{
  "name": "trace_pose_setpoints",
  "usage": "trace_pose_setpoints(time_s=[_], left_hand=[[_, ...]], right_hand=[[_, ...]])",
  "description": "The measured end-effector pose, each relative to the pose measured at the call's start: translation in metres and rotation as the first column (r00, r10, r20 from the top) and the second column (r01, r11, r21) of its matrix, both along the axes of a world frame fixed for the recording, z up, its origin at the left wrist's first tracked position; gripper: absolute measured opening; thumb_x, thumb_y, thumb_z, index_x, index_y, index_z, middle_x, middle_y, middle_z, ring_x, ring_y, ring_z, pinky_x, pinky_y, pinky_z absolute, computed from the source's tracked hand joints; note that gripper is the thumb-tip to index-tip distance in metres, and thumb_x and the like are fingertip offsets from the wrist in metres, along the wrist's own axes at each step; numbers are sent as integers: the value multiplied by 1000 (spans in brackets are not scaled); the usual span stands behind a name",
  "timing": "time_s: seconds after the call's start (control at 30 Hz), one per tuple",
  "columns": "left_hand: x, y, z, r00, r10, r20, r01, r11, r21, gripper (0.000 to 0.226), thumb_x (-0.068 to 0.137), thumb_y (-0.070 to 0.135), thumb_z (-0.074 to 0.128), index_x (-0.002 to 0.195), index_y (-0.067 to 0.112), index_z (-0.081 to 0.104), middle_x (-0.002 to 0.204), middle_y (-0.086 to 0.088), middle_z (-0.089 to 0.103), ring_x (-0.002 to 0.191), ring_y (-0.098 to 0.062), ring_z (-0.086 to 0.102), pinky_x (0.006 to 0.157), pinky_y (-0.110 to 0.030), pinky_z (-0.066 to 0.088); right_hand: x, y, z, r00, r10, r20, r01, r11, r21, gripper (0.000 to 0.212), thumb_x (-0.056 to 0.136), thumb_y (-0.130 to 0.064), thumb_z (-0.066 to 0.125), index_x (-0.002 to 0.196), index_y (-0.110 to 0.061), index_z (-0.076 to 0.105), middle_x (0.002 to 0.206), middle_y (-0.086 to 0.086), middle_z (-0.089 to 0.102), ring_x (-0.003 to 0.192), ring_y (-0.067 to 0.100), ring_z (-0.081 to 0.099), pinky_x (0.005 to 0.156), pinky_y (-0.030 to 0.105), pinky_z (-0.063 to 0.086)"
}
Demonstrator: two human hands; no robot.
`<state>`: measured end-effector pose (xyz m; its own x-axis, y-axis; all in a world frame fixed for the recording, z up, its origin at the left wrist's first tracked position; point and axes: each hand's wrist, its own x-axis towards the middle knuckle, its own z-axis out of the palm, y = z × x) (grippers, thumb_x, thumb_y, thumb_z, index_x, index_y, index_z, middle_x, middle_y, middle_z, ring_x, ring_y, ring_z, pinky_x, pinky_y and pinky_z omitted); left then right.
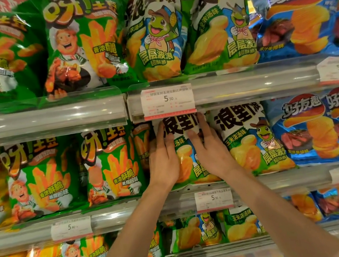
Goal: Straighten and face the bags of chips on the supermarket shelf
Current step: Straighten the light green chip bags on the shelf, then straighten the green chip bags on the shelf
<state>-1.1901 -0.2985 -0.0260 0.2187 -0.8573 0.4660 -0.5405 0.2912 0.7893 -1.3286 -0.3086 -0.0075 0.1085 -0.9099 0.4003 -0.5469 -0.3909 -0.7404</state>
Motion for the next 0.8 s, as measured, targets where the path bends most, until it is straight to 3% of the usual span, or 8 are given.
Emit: trace_pose_setpoints(time_s=[0.17, 0.27, 0.33, 0.43, 0.6, 0.7, 0.8], left_hand=[[2, 1, 4, 1000, 11, 26, -11, 1000, 25, 51, 107, 43, 27, 158, 37, 19, 155, -8, 41, 137, -31, 43, 108, -44, 39], [9, 5, 7, 999, 9, 40, -9, 1000, 6, 51, 106, 41, 34, 156, 36, 24, 146, -4, 52, 125, -31, 55, 98, -41, 48], [12, 13, 10, 999, 6, 44, -5, 1000, -6, 53, 104, 39, 41, 155, 34, 27, 148, -1, 50, 130, -26, 53, 103, -41, 47], [14, 34, 14, 996, 8, 89, -4, 999, -44, 56, 100, 34, 54, 152, 30, 34, 151, 3, 44, 137, -14, 43, 111, -35, 38], [17, 83, 8, 998, -61, 27, 62, 997, -55, 49, 98, 34, 59, 144, 30, 44, 137, 11, 51, 121, 1, 52, 99, -25, 48], [16, 113, -3, 992, -121, -36, 122, 992, 20, 42, 97, 33, 60, 138, 32, 49, 118, 20, 62, 108, 3, 60, 87, -14, 51], [15, 138, -21, 990, -102, -98, 111, 990, 87, 38, 97, 33, 60, 133, 37, 51, 110, 23, 67, 103, 2, 65, 81, -10, 50]], right_hand=[[-1, 3, 6, 992, 20, -121, -29, 997, -71, 59, 106, -44, 32, 158, -29, 10, 166, 2, 14, 146, 30, 30, 108, 46, 39], [-5, 1, 5, 999, 7, -41, -9, 999, -50, 67, 102, -52, 37, 158, -34, 7, 162, 5, 28, 139, 28, 42, 108, 43, 41], [-10, 4, 6, 1000, 17, 5, -17, 999, -45, 74, 99, -55, 45, 158, -33, 8, 158, 3, 35, 141, 21, 39, 111, 40, 39], [-23, 17, 1, 996, 56, 64, -55, 998, -20, 74, 93, -58, 52, 155, -35, 20, 149, -4, 47, 135, 13, 46, 111, 40, 41], [-51, 60, -17, 980, 101, 173, -106, 994, 22, 60, 93, -51, 59, 147, -33, 40, 137, -17, 54, 125, -2, 51, 106, 28, 45], [-72, 94, -31, 962, 87, 257, -102, 994, 46, 50, 91, -42, 60, 139, -29, 51, 121, -19, 62, 111, -4, 59, 92, 15, 49], [-93, 118, -52, 968, 60, 246, -84, 992, 91, 44, 88, -45, 58, 130, -31, 57, 104, -23, 67, 101, -1, 63, 83, 18, 52]])
